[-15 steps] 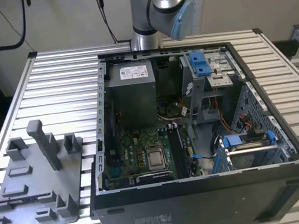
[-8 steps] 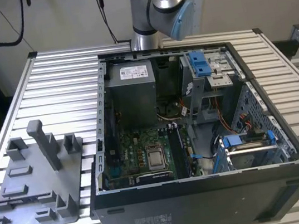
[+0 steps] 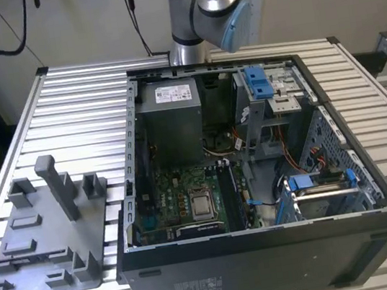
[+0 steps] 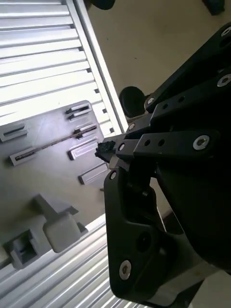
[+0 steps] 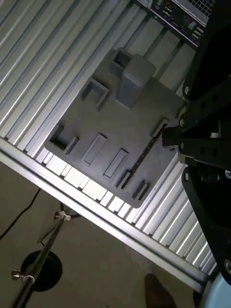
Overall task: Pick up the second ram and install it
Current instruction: 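Pick up the second ram and move it above second insertion slot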
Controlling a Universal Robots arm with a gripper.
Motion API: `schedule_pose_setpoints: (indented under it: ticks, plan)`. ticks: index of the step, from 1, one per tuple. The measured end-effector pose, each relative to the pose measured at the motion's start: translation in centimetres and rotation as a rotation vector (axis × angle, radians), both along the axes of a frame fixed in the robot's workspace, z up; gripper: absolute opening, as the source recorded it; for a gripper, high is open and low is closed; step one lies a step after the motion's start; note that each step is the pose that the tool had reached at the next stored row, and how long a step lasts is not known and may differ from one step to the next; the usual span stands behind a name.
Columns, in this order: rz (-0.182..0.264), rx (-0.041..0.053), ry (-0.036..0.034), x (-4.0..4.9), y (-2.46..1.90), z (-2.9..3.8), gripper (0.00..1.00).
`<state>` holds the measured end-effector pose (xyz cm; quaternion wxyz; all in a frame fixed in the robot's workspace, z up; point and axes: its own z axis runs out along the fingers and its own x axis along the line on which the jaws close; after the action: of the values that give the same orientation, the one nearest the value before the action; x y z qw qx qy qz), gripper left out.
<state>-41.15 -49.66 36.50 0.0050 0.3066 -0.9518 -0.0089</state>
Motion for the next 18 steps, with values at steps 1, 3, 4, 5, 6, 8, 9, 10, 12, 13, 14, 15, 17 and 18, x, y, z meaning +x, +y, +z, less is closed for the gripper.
schedule_pose_setpoints:
  ticks: [1, 3, 4, 5, 6, 8, 9, 10, 12, 13, 14, 15, 17, 18]
  plan:
    - [0.018, 0.0, 0.0, 0.0, 0.0, -0.01, 0.11]
    - [0.054, 0.0, 0.0, 0.0, 0.0, -0.03, 0.11]
    - [0.072, 0.0001, -0.0001, 0.0, 0.0, -0.04, 0.11]
    - [0.09, 0.0, 0.0, 0.0, 0.0, -0.05, 0.11]
    - [0.109, 0.0, 0.0, 0.0, 0.0, -0.06, 0.11]
    - [0.145, 0.0, -0.0001, 0.0, 0.0, -0.08, 0.11]
    - [0.163, 0.0, 0.0, 0.0, 0.0, -0.08, 0.11]
    - [0.182, 0.0, 0.0, 0.0, 0.0, -0.09, 0.11]
    - [0.217, 0.0, 0.0, 0.0, 0.0, -0.11, 0.11]
    - [0.236, 0.0, 0.0, 0.0, 0.0, -0.12, 0.11]
    - [0.255, 0.0, 0.0, 0.0, 0.0, -0.12, 0.11]
    - [0.273, 0.0, 0.0, 0.0, 0.0, -0.13, 0.11]
    - [0.308, 0.0, 0.0, 0.0, 0.0, -0.14, 0.11]
    - [0.327, 0.0, 0.0, 0.0, 0.0, -0.15, 0.11]
